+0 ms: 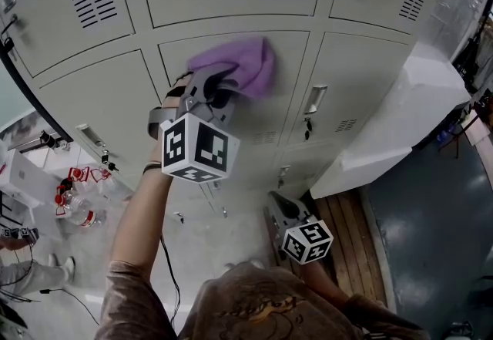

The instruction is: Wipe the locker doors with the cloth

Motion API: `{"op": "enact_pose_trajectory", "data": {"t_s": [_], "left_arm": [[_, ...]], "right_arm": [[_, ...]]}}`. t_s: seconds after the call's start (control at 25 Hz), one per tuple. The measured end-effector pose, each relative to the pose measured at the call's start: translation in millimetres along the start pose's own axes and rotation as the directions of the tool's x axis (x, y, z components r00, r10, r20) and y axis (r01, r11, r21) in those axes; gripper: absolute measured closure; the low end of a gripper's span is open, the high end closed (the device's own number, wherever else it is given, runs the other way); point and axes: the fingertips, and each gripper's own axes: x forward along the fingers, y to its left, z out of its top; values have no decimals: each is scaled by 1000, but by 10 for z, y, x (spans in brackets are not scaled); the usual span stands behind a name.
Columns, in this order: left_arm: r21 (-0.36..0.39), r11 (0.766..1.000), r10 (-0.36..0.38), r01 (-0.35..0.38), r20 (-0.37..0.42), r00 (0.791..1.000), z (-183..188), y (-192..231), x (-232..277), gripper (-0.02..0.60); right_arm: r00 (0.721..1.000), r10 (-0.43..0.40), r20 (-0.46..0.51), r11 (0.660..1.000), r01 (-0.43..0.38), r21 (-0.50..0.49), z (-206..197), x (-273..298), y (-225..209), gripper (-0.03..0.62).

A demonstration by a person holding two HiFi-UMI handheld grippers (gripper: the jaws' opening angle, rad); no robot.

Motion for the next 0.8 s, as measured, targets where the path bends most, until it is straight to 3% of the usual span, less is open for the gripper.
{"op": "enact_pose_trajectory", "data": {"t_s": [0.8], "left_arm": [[-127,980,-160,150,-74,984,-650,-903,60,538]], "right_arm": [[1000,-18,-9,1000,18,-2,-29,31,-6,597]]}}
